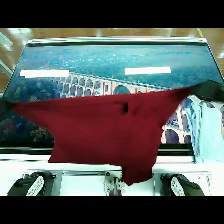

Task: Fold the shirts.

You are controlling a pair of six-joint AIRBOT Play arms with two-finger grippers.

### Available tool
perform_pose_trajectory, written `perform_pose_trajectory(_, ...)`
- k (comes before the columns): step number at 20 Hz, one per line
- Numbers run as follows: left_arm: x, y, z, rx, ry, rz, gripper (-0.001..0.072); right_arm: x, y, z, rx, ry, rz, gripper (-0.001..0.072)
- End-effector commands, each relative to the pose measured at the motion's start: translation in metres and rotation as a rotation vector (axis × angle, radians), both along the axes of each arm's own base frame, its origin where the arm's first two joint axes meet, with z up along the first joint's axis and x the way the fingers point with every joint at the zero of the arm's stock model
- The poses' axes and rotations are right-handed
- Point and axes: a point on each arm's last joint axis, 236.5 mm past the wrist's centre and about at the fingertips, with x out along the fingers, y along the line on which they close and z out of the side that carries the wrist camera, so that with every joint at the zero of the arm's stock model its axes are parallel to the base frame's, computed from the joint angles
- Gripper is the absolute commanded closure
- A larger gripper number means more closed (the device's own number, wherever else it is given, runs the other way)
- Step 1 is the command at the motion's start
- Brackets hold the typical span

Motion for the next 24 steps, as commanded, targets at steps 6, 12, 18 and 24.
perform_pose_trajectory(6,0.176,0.0,-0.127,-0.229,0.004,0.036,0.0665,0.174,0.046,-0.137,-0.045,-0.143,-0.117,0.0644)
perform_pose_trajectory(12,0.213,0.015,-0.21,-0.247,0.075,0.118,0.0665,0.198,0.047,-0.179,-0.113,-0.166,-0.135,0.0644)
perform_pose_trajectory(18,0.207,-0.012,-0.251,-0.251,0.178,0.074,0.0665,0.18,0.06,-0.223,-0.102,-0.018,-0.066,0.0643)
perform_pose_trajectory(24,0.123,0.005,-0.281,-0.146,0.543,0.027,0.0666,0.11,0.066,-0.235,-0.018,0.288,0.056,0.0643)
